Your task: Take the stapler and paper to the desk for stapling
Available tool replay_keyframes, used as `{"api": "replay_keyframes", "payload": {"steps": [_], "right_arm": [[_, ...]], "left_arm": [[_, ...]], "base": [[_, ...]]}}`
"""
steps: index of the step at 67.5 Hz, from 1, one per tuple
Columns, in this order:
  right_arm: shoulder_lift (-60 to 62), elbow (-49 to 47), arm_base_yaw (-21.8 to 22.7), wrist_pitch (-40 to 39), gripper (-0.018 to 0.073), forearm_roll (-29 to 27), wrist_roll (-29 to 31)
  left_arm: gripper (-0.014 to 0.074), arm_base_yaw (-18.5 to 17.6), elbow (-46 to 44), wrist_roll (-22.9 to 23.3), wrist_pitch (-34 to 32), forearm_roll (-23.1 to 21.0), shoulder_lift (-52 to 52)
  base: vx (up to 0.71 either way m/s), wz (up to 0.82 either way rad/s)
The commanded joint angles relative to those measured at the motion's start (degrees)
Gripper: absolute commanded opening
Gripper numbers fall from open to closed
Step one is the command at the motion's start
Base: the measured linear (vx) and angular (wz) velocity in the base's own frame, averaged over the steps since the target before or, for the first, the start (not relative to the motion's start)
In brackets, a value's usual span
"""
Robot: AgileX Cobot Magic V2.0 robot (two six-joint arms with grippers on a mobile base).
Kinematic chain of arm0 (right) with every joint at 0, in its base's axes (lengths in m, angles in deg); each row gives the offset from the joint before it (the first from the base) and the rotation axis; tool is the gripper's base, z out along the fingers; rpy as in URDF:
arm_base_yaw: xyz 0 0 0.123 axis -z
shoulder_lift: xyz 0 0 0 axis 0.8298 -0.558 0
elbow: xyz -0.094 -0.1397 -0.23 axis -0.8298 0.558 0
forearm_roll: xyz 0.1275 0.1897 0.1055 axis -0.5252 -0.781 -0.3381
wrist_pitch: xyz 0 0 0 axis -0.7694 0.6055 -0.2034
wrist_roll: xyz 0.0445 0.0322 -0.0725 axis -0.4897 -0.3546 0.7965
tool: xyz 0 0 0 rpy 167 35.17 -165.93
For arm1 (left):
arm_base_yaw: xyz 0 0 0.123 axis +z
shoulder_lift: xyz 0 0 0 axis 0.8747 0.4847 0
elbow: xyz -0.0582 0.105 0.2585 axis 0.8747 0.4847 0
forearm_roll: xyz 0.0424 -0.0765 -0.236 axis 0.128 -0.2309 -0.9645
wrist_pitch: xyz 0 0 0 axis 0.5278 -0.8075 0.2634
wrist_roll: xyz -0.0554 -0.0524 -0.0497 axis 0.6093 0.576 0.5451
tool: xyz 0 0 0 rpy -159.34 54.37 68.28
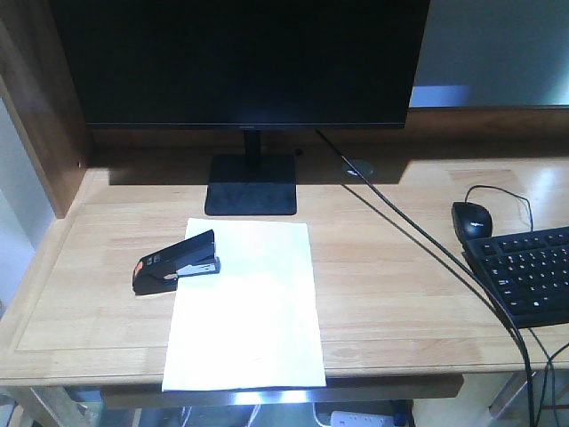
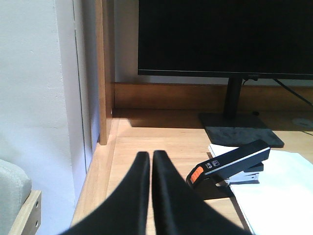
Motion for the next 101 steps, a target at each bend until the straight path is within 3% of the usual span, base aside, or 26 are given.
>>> {"api": "replay_keyframes", "payload": {"steps": [1, 81, 101], "right_arm": [[2.27, 0.96, 0.38, -6.75, -0.0009, 1.44, -0.47], [3.12, 1.58, 0.43, -3.63, -0.0009, 2.26, -1.97], [3.12, 1.58, 0.43, -3.8, -0.0009, 2.13, -6.58]], "left_arm": [[-0.0007, -0.11, 1.58, 0.35, -4.08, -0.55, -0.83], [-0.0007, -0.11, 1.59, 0.35, -4.08, -0.55, -0.78], [-0.0007, -0.11, 1.59, 0.35, -4.08, -0.55, -0.78]], "base": [[0.0, 0.0], [0.0, 0.0], [0.0, 0.0]]}}
